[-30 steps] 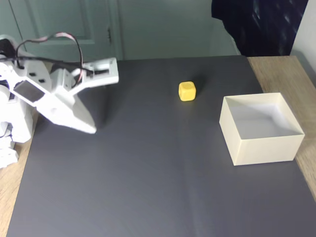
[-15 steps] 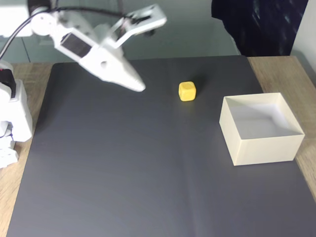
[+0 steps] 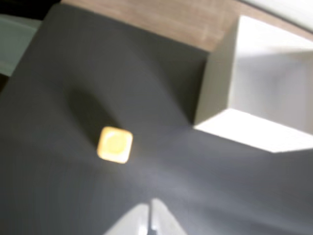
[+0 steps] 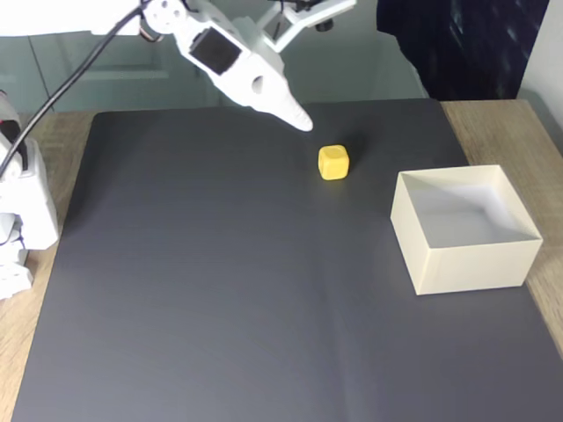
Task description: Grasp a cube block and put it in the white box.
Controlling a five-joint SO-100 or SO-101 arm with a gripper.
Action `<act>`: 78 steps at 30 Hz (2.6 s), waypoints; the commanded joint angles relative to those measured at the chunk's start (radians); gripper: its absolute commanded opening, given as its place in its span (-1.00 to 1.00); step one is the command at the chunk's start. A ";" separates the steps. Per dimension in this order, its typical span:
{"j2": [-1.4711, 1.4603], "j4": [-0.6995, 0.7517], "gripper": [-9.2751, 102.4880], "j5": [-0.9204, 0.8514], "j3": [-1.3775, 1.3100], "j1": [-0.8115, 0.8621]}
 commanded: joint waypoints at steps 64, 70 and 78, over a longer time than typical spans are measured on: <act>-0.611 0.055 -0.25 0.034 -0.565 0.055; -0.672 0.066 -0.25 0.031 -0.624 0.026; -0.693 0.066 -0.27 0.032 -0.624 -0.003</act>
